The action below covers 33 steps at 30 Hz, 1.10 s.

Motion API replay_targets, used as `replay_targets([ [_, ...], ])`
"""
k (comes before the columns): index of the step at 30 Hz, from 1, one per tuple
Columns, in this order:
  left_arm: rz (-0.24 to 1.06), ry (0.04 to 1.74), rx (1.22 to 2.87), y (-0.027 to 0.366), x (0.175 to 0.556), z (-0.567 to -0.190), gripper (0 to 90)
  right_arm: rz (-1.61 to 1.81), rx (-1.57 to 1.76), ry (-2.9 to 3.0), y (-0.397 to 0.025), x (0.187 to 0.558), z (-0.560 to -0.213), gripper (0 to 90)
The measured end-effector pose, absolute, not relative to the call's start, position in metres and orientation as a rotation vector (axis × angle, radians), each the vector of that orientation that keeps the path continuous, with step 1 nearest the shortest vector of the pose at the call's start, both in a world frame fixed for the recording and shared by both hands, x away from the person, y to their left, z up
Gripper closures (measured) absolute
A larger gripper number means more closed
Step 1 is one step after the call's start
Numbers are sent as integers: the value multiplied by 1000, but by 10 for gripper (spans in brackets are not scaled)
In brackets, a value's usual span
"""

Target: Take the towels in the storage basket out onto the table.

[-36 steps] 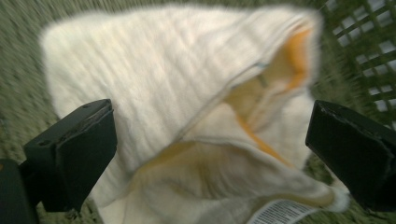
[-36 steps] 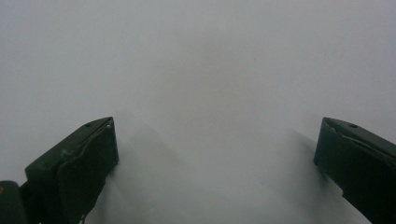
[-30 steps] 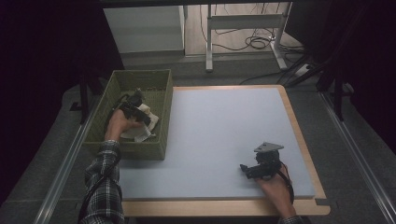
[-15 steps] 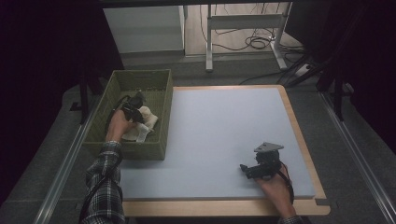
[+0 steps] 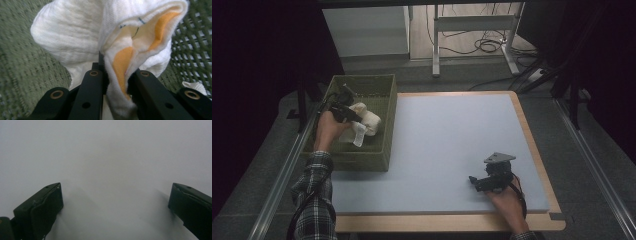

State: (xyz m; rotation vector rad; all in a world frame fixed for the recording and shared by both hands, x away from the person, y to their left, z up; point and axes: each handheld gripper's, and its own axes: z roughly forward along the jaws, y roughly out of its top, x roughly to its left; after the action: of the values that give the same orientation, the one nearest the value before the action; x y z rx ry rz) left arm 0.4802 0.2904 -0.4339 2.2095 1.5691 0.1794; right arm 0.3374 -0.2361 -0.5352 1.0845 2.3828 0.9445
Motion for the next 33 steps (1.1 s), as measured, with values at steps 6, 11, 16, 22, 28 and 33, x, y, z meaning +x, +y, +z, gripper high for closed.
replay_targets([
  [6, 225, 1562, 2185, 297, 470, -410, 822, 945, 1085, 2383, -236, 337, -535, 0],
  [11, 244, 1531, 2170, 299, 461, -390, 821, 944, 1085, 2383, -236, 337, -535, 0],
  [16, 269, 1503, 2164, 298, 453, -370, 821, 944, 1085, 2383, -236, 337, -535, 0],
  [22, 290, 1451, 2164, 290, 443, -349, 820, 945, 1085, 2382, -236, 337, -535, 0],
  [28, 308, 1392, 2163, 278, 437, -329, 819, 944, 1088, 2382, -236, 337, -535, 0],
  [33, 314, 1345, 2162, 265, 436, -318, 817, 944, 1088, 2383, -236, 337, -535, 0],
])
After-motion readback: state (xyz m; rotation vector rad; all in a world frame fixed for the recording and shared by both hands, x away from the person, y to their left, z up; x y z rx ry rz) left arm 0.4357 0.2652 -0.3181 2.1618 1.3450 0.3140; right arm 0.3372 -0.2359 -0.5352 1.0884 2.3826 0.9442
